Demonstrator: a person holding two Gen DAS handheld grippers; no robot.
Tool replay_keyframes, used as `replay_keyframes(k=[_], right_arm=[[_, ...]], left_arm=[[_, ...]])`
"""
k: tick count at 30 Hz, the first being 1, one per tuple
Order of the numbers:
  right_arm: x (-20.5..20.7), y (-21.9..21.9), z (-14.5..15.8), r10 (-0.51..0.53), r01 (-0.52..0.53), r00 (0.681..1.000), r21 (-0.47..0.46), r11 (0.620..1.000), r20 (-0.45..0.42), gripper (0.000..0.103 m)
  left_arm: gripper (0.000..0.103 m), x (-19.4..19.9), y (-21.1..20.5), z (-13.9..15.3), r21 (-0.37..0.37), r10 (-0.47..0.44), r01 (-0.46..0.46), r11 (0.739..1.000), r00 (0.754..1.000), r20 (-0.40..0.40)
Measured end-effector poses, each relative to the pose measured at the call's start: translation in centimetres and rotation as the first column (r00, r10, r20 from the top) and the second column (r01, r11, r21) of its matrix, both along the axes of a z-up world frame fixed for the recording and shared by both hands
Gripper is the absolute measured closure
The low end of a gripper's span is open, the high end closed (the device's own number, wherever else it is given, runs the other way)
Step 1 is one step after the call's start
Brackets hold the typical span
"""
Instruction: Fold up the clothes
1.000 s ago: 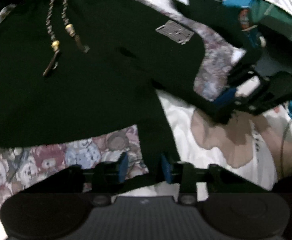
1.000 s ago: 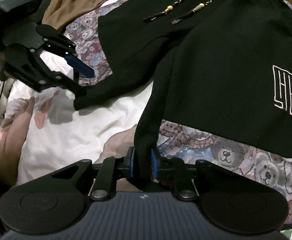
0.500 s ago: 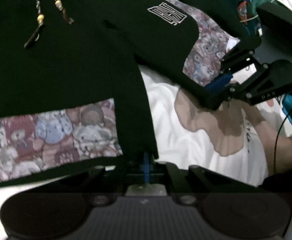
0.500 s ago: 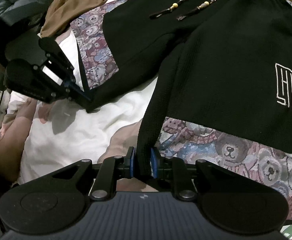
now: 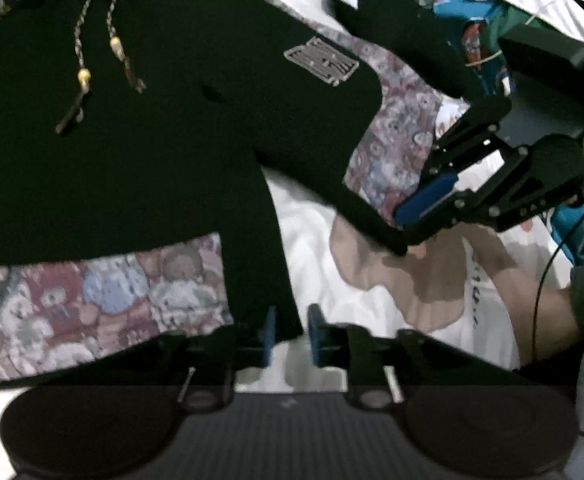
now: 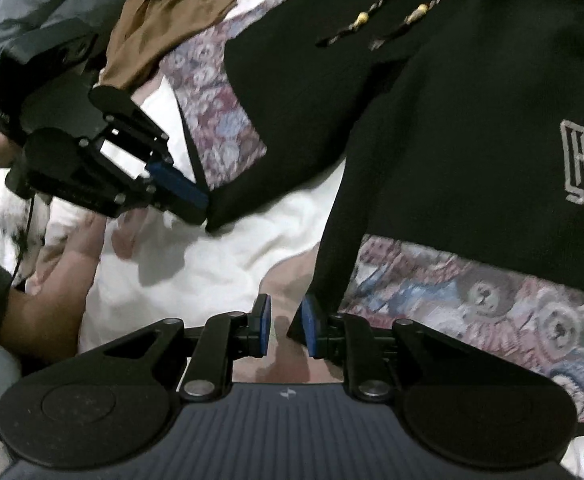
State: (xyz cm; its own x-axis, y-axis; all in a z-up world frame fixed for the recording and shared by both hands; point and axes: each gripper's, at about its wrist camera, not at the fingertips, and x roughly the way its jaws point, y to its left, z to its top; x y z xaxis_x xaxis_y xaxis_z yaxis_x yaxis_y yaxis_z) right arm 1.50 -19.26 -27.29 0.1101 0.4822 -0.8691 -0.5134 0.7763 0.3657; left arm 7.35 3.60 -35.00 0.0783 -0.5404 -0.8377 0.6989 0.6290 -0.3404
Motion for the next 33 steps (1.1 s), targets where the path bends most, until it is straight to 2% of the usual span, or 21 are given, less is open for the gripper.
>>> replay_keyframes(k=[3, 4, 5, 12, 13, 15, 16, 18, 19, 20, 23, 25, 26, 30, 32, 33], right_arm=[[0.8, -0.5, 0.7, -0.038, 0.038, 0.999, -0.004, 0.999, 0.035, 0.068], [1.0, -0.5, 0.6, -0.050, 0.050, 0.998, -0.008, 0.999, 0.040, 0.059], [1.2, -0.6, 0.6, -0.061, 0.062, 0.997, -0.011, 0.998, 0.046, 0.056], [1.5, 0.6, -2.2, -0.060, 0.061, 0.998, -0.029, 0.998, 0.013, 0.057], [1.3, 0.8, -2.5, -0.057, 0.057, 0.998, -0.032, 0.998, 0.010, 0.057], [1.0, 1.0, -2.9, -0.050, 0.050, 0.999, -0.042, 0.998, 0.015, 0.058], [0.9, 1.1, -3.0, -0.046, 0.047, 0.999, -0.048, 0.998, 0.021, 0.062], [0.8, 1.1, -3.3, -0.043, 0.044, 0.999, -0.058, 0.997, 0.020, 0.074], [0.8, 1.2, -3.5, -0.041, 0.042, 0.999, -0.065, 0.997, 0.016, 0.085], [0.8, 1.1, -3.6, -0.038, 0.039, 0.999, -0.060, 0.997, 0.008, 0.089], [0.2, 1.6, -3.6, -0.007, 0.006, 1.000, -0.038, 0.999, -0.019, 0.089], [-0.2, 2.0, -3.5, 0.013, -0.014, 1.000, -0.035, 0.999, -0.023, 0.089], [-0.2, 2.0, -3.3, 0.012, -0.013, 1.000, -0.027, 1.000, -0.027, 0.089], [-0.1, 1.8, -1.6, -0.004, 0.004, 1.000, 0.025, 1.000, -0.024, 0.087], [0.0, 1.6, -0.7, -0.014, 0.014, 1.000, 0.032, 0.999, 0.003, 0.082], [0.1, 1.5, -0.2, -0.021, 0.021, 1.000, 0.029, 0.999, 0.018, 0.079]], left_arm=[[0.058, 1.0, 0.8, 0.3, 0.015, 0.055, -0.056, 0.998, 0.998, 0.035], [0.057, 1.4, 1.2, 0.2, 0.024, 0.083, -0.084, 0.996, 0.996, 0.045], [0.057, 1.7, 1.5, -0.1, 0.033, 0.104, -0.106, 0.994, 0.993, 0.047], [0.068, 1.0, 1.0, -2.4, 0.031, 0.095, -0.096, 0.995, 0.995, 0.020], [0.074, 0.8, 0.8, -2.5, 0.031, 0.090, -0.090, 0.995, 0.996, 0.020], [0.083, 0.5, 0.6, -2.8, 0.032, 0.081, -0.081, 0.996, 0.997, 0.020], [0.083, 0.4, 0.4, -2.9, 0.034, 0.078, -0.079, 0.996, 0.997, 0.020], [0.085, 0.1, 0.3, -3.1, 0.034, 0.075, -0.076, 0.997, 0.997, 0.019], [0.086, 0.0, 0.2, -3.1, 0.032, 0.075, -0.076, 0.997, 0.997, 0.017], [0.086, 0.0, 0.3, -3.1, 0.027, 0.077, -0.078, 0.997, 0.997, 0.010], [0.088, -0.1, 0.4, -3.0, 0.019, 0.074, -0.074, 0.997, 0.997, 0.001], [0.100, -0.3, 0.5, -2.7, -0.006, 0.066, -0.066, 0.998, 0.997, -0.030], [0.100, -0.4, 0.6, -2.5, -0.019, 0.061, -0.062, 0.998, 0.997, -0.047], [0.091, -1.2, 0.4, -1.1, -0.050, 0.089, -0.090, 0.995, 0.996, -0.012], [0.076, -1.3, 0.7, -0.3, -0.071, 0.127, -0.127, 0.989, 0.992, -0.001], [0.063, -1.4, 0.9, 0.1, -0.082, 0.146, -0.145, 0.986, 0.989, 0.005]])
